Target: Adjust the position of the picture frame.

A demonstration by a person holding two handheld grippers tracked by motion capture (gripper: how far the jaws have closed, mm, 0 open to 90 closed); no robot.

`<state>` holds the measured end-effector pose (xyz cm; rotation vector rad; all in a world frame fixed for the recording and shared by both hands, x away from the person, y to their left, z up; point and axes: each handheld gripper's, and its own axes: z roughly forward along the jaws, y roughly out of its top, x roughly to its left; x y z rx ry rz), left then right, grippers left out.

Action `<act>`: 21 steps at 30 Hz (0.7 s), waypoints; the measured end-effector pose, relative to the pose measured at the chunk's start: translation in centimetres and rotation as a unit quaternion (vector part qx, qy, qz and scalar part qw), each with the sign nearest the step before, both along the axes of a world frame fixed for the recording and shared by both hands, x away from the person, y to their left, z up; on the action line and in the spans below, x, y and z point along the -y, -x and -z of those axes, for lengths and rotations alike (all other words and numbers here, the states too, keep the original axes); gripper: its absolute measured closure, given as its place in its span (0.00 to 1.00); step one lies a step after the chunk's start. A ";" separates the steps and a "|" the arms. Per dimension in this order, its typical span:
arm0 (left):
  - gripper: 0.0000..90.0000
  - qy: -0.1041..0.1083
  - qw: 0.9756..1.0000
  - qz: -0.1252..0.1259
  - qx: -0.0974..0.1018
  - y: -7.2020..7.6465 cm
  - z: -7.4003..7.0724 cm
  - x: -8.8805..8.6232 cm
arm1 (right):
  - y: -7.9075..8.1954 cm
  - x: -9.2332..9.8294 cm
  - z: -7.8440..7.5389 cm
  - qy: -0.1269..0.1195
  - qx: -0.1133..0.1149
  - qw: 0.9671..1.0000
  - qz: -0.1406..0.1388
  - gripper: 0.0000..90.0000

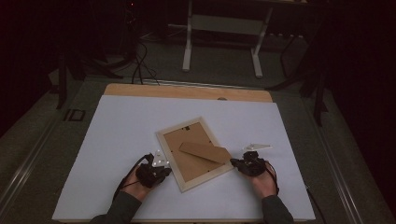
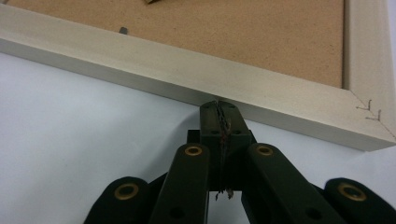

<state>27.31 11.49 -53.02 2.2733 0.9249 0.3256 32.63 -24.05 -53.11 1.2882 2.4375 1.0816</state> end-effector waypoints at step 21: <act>1.00 -0.010 1.000 -0.022 0.008 -0.6 0.0 -0.2 | 0.8 -0.2 -0.3 0.004 -0.002 1.000 -0.031 1.00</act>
